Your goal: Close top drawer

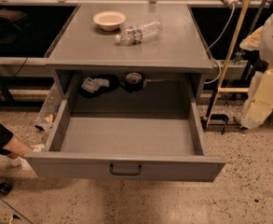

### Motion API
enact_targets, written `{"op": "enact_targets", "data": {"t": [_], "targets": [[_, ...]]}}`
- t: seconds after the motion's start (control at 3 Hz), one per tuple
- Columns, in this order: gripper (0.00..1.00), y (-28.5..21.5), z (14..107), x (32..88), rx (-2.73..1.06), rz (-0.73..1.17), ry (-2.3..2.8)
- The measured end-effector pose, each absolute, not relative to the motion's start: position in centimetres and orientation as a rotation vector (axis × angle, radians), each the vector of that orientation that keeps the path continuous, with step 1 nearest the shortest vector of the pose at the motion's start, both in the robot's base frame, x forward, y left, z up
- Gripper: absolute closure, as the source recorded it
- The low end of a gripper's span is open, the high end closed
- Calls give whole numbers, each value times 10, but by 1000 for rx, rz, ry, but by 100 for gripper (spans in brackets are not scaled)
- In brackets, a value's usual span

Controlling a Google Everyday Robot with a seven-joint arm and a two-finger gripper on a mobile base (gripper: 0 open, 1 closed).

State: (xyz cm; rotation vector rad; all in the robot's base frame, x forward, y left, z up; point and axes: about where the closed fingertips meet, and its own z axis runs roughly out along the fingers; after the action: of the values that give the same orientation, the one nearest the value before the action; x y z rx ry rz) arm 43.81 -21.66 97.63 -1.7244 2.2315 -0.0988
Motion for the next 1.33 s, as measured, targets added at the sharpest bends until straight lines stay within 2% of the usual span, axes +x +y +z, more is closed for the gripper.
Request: {"op": "enact_targets", "data": {"t": [0.67,1.33], "targets": [[0,-212,946,415,-1721,-45,2217],[0,-159,812,362,-1845,282,2131]]}}
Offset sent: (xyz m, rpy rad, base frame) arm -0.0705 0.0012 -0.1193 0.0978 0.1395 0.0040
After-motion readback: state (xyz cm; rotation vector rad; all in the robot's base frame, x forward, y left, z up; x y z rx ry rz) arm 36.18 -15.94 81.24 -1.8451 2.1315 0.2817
